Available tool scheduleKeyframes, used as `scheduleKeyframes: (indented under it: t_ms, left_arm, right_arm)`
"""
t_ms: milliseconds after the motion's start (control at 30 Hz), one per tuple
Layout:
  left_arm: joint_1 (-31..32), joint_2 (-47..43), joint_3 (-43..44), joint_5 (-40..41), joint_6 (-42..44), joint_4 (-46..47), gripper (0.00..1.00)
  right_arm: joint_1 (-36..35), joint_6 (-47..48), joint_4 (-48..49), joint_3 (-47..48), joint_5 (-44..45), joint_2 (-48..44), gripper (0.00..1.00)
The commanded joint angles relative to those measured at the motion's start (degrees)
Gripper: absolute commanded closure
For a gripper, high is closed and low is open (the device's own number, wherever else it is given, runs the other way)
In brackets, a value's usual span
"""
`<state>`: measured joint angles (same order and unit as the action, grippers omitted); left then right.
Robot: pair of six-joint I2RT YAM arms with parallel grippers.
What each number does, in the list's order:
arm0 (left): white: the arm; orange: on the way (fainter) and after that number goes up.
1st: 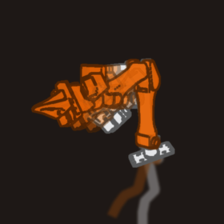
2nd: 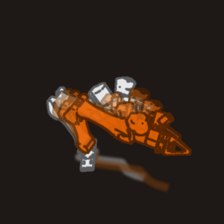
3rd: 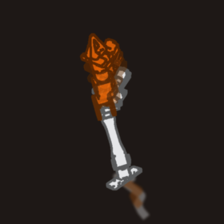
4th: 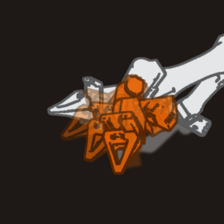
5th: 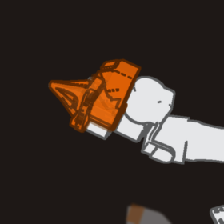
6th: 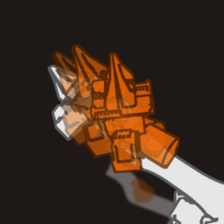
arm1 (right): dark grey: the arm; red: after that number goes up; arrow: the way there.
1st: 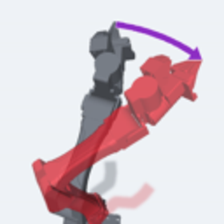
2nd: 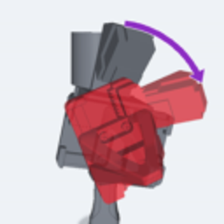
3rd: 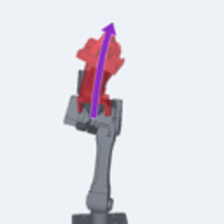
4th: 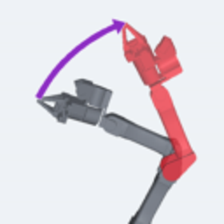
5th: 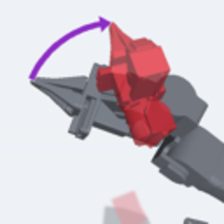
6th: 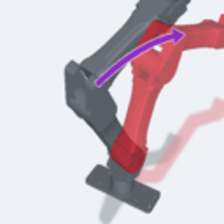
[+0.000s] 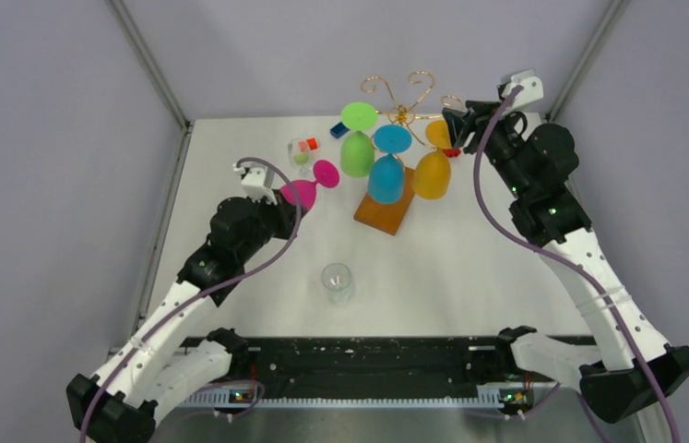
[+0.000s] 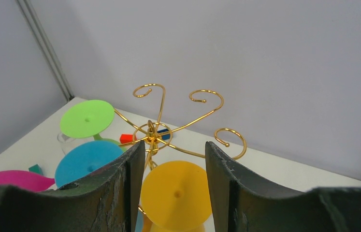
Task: Place the wine glass upside down on the wine glass rack
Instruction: Pick up the wine glass at the center of the board, then adjust the wine rack at the center of the board.
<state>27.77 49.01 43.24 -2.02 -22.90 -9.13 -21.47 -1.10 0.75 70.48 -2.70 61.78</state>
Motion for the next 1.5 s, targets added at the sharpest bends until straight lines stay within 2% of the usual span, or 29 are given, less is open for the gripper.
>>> scheduleKeyframes:
  t_ms: [0, 200, 300, 533, 800, 1000, 1167, 1467]
  left_arm:
    - [-0.3, -4.1, 3.1, 0.9, 2.2, -1.5, 1.00]
    - [-0.3, -8.0, 3.6, 1.2, 1.6, -2.9, 1.00]
    - [-0.3, -11.1, 3.1, 1.3, 1.6, -1.0, 1.00]
    - [-0.3, -17.3, 0.9, 6.9, 2.0, 5.4, 1.00]
    - [-0.3, -21.5, -3.5, 7.6, 1.9, 15.5, 1.00]
    - [-0.3, -22.0, -4.8, 7.6, 1.8, 19.2, 1.00]
    - [-0.3, -20.7, -3.1, 6.3, 2.7, 14.8, 1.00]
    - [-0.3, -23.3, -7.3, 1.4, -2.2, 10.7, 1.00]
  right_arm:
    - [0.4, -0.4, 1.9, 0.2, 0.6, -1.2, 0.51]
    - [0.4, -1.1, 2.9, -0.2, 0.5, -1.3, 0.51]
    - [0.5, -1.3, 3.0, -0.5, 0.6, -1.5, 0.51]
    - [0.4, -1.5, 1.4, -0.5, 2.4, -2.4, 0.50]
    - [0.4, -4.8, -13.2, 10.0, 7.9, 2.4, 0.47]
    - [0.4, -5.8, -17.8, 13.0, 8.2, 4.0, 0.46]
    - [0.4, -5.9, -18.4, 13.3, 7.8, 3.9, 0.45]
    - [0.4, -5.2, -15.7, 10.8, 7.0, 3.3, 0.45]
